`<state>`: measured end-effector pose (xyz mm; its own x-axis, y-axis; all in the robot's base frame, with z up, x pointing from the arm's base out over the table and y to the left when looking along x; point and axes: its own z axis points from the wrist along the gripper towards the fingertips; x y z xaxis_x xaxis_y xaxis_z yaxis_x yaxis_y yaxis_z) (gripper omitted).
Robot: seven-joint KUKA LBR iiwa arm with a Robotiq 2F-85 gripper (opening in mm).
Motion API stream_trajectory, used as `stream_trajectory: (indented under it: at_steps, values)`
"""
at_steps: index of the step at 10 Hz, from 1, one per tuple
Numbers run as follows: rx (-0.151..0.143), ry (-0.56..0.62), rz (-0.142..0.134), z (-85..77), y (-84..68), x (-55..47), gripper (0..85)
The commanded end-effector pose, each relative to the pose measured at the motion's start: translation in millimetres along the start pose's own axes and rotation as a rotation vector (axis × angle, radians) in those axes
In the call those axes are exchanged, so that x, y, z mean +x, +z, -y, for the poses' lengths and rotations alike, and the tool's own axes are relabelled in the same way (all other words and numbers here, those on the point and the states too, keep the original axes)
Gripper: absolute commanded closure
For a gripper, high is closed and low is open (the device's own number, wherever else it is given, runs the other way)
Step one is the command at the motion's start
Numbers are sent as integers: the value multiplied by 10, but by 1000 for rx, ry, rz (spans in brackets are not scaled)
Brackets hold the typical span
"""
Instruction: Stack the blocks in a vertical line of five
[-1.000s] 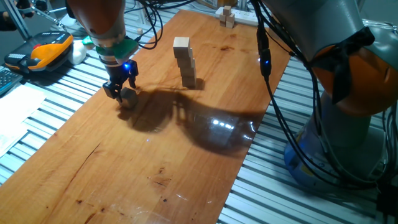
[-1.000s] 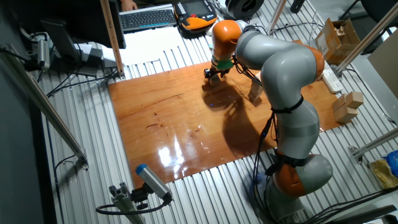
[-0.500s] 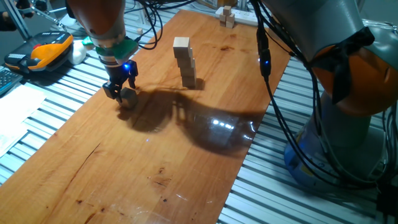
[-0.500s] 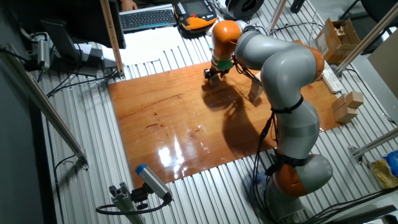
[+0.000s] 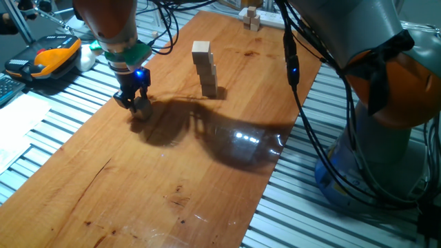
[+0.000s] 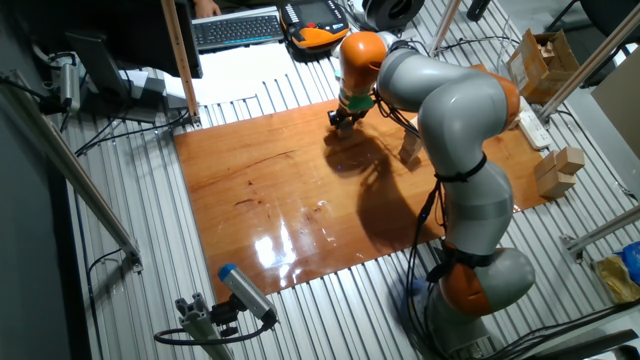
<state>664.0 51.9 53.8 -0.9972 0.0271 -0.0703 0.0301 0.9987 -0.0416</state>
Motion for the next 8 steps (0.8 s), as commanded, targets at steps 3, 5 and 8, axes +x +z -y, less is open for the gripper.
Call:
stream_trajectory:
  at_steps: [3,5,8]
  values:
    - [1,-5,-3,0,16,2,340]
    - [-4,-10,-9,2,17,0,340]
    - [-20,-34,-43,19,-58,-19,850]
